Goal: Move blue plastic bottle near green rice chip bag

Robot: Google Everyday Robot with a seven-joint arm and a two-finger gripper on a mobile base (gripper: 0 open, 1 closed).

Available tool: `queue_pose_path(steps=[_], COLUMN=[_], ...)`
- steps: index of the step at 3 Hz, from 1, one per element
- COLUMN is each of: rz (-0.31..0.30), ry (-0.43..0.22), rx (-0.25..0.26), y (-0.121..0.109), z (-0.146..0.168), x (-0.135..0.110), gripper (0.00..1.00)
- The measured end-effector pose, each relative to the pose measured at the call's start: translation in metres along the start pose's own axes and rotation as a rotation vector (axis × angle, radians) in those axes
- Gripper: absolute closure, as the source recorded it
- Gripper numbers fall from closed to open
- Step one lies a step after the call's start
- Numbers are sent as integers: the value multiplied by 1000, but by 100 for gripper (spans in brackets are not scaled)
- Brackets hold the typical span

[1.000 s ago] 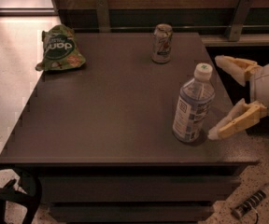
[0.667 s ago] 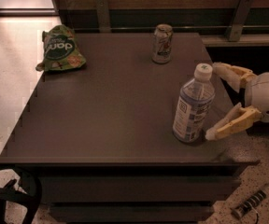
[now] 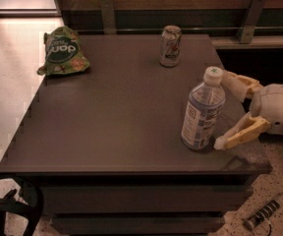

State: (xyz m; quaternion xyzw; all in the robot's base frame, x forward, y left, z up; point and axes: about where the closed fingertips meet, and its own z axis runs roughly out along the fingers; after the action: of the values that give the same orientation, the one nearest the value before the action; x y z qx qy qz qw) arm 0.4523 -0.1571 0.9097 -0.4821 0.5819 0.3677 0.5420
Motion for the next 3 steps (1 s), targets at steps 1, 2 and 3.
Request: queue_pose_path(steps=[1,2,3], rz=[-27,-37,-38], ry=[-54,-61,-61], rx=[-47,-89,-91], y=[4,7,8], z=[11,24,26], x=[-11,-19,-20], gripper=[0,3,26])
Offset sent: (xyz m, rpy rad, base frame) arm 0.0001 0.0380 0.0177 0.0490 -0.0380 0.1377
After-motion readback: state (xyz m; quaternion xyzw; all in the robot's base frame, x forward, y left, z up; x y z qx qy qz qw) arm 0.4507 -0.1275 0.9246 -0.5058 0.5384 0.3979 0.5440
